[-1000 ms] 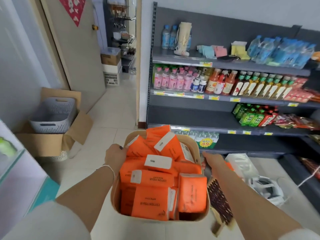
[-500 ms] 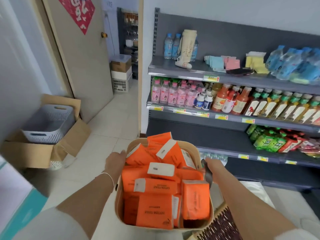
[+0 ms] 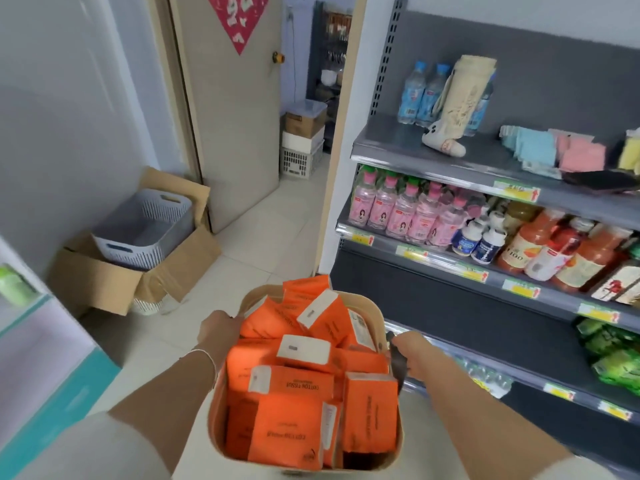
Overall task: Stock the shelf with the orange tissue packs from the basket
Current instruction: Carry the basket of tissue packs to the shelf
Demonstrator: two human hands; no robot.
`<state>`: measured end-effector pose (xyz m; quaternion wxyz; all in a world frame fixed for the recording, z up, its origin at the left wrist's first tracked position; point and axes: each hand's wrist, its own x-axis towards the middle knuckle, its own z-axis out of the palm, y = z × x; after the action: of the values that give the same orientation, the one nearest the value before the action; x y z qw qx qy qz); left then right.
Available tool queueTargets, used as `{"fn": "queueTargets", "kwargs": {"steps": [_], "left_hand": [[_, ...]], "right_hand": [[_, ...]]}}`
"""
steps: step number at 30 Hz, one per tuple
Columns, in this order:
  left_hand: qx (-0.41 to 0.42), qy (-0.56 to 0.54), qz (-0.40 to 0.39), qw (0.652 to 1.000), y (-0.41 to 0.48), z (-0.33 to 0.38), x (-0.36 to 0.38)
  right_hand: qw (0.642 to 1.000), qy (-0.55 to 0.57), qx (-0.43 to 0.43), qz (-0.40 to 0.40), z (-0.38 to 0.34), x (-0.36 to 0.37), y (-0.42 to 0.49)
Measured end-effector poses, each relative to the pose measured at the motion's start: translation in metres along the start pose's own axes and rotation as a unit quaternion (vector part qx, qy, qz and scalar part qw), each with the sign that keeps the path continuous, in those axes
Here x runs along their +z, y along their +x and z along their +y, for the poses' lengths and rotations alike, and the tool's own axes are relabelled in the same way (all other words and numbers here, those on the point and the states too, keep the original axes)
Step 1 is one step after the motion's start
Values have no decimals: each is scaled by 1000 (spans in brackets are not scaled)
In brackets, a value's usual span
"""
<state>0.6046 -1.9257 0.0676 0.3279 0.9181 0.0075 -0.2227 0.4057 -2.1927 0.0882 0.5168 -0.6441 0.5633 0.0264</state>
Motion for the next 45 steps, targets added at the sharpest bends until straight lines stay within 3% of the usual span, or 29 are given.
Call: {"fn": "queueTargets", "kwargs": {"steps": [3, 7, 16, 25, 36, 45], "left_hand": [[-8, 5, 9, 1000, 24, 14, -4], [-20, 0, 22, 1000, 44, 20, -8], [-54, -55, 52, 996, 52, 19, -19], [-127, -61, 127, 982, 54, 45, -34], [-236, -161, 262, 922, -4, 38, 20], [-299, -179, 301, 888, -33, 49, 39]], "right_hand": [[999, -43, -5, 16, -20, 14, 22], [999, -35, 34, -24, -36, 22, 39], [997, -32, -13, -67, -81, 50, 72], [976, -94, -61, -186, -121, 63, 137], [944, -159, -146, -248, -156, 56, 151], [921, -186, -150, -307, -150, 54, 164]]}}
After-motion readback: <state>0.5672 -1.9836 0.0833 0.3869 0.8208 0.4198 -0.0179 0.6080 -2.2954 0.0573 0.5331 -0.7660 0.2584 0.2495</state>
